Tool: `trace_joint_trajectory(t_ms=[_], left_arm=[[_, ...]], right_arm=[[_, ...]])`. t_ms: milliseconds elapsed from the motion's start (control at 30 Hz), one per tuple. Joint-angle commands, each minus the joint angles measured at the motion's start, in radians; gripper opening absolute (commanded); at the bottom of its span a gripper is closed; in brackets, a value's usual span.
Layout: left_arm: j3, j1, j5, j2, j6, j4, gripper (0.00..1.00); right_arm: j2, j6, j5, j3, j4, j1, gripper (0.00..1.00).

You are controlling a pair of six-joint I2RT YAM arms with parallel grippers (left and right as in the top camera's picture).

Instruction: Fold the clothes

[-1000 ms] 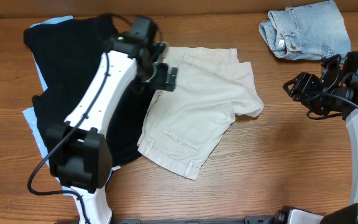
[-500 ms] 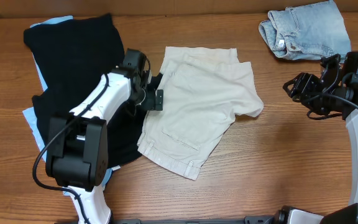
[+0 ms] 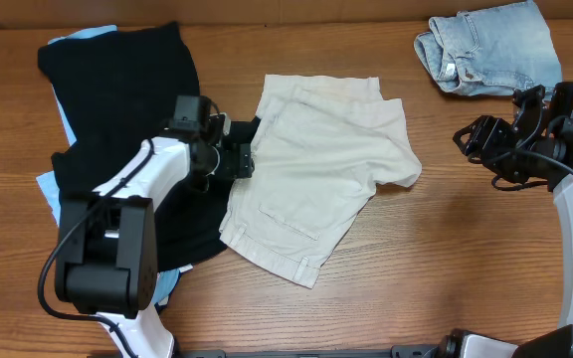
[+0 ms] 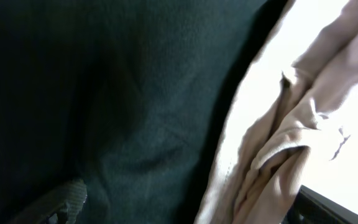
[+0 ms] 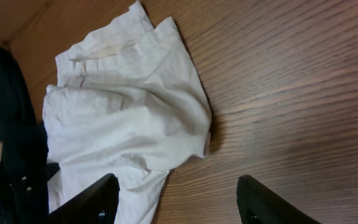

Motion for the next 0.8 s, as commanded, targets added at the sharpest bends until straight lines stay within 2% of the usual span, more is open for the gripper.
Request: trace_joint_trajectory(t_ms=[0, 67, 167, 500, 767], left_arm=[[-0.05, 0.038, 0.152, 0.003, 0.074, 0.032, 1.0], [-0.05, 0.042, 0.203, -0.03, 0.073, 0.062, 1.0], [-0.05, 0.051, 0.195, -0.049, 0.035, 0.092, 1.0], [-0.096, 0.098, -0.002, -0.008, -0.193, 0.131, 1.0], [-0.174, 0.196, 0.046, -0.008, -0.225, 0.208, 1.0]], right_arm=[[-0.025, -0.01, 0.052, 0.026, 0.004, -0.001, 0.68], [-0.025, -0.01, 0.061, 0.026, -0.004, -0.001, 0.68], [-0.025, -0.01, 0.061, 0.026, -0.017, -0.001, 0.68], [-0.025, -0.011, 0.061, 0.026, -0.021, -0.001, 0.69], [-0.025, -0.011, 0.061, 0.026, -0.024, -0.001, 0.7]])
